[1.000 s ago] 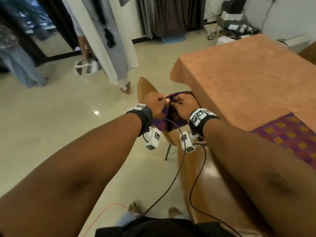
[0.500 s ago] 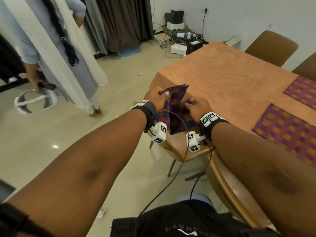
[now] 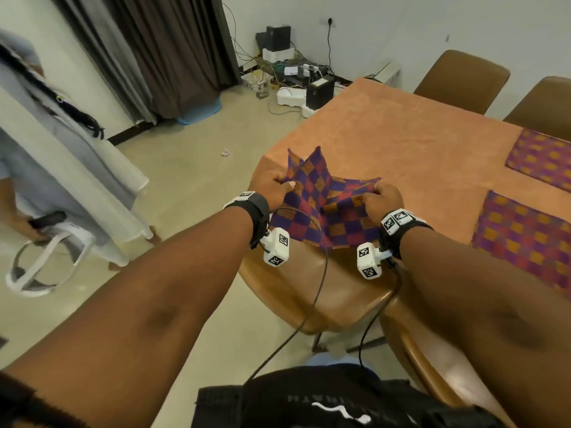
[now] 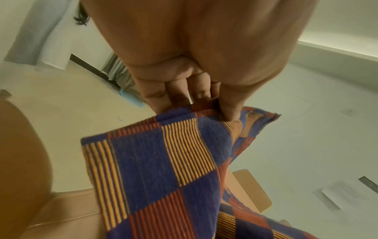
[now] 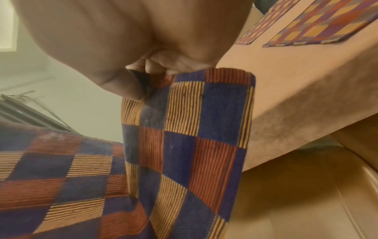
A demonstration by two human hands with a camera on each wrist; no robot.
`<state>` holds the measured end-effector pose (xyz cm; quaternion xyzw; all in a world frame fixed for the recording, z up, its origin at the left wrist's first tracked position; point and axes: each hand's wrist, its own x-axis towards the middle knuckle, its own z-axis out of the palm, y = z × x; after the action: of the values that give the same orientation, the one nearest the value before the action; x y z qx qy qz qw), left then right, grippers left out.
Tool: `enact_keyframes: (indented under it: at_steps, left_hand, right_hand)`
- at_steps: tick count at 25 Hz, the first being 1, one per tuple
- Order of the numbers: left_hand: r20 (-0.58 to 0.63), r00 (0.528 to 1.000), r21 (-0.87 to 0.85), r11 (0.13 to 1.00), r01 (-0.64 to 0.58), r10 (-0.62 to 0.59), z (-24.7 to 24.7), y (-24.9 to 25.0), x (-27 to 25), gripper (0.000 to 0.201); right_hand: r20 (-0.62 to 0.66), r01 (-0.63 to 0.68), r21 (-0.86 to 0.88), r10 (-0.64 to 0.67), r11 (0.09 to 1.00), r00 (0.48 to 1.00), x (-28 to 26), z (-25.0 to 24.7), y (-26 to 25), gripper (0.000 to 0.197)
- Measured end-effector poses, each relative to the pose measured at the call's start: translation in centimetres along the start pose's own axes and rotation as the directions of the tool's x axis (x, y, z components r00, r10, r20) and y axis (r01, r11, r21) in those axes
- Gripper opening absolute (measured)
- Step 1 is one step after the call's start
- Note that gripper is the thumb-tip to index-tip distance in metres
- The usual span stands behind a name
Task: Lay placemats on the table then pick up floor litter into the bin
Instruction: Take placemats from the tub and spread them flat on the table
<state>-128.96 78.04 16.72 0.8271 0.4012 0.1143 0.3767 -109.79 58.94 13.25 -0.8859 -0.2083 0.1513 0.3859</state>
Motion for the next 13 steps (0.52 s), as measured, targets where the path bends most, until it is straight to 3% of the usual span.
enact_keyframes:
  at_steps: [3,5,7,9,11,13]
  left_hand:
    - [0.070,0.997,-0.070,0.997,-0.036,0.041,1.5,1.4,4.6,0.028]
    - [0.060,0.998,-0.270,0.963,-0.007,0.024,2.4,2.4,8.1,0.016]
    - [0.042,0.999,-0.403,0.914,0.036,-0.021,3.3,3.7,11.8,0.018]
    - [0.053,0.994,-0.470,0.876,0.112,-0.099,4.9,4.6,14.9,0.023]
    - [0.100,0.978,-0.491,0.846,0.208,-0.182,7.6,3.8,17.8,0.019]
    - [0.359,0.899,-0.417,0.819,0.394,-0.250,11.3,1.5,19.7,0.009]
  right_hand:
    - [-0.011,-0.052,0.075,0.053,0.996,0.999,4.2,0.7,0.1,0.019]
    - [-0.097,0.006,0.132,0.007,0.991,0.995,7.4,0.3,-1.4,0.021]
    - [-0.205,0.030,0.158,0.003,0.987,0.979,11.1,-0.7,-3.6,0.023]
    - [-0.291,-0.064,0.081,0.085,0.995,0.953,14.3,-1.2,-5.7,0.035]
    - [-0.262,-0.156,0.028,0.158,0.987,0.952,16.6,0.4,-6.1,0.049]
    - [-0.081,-0.169,0.018,0.170,0.985,0.982,17.4,4.2,-4.5,0.057]
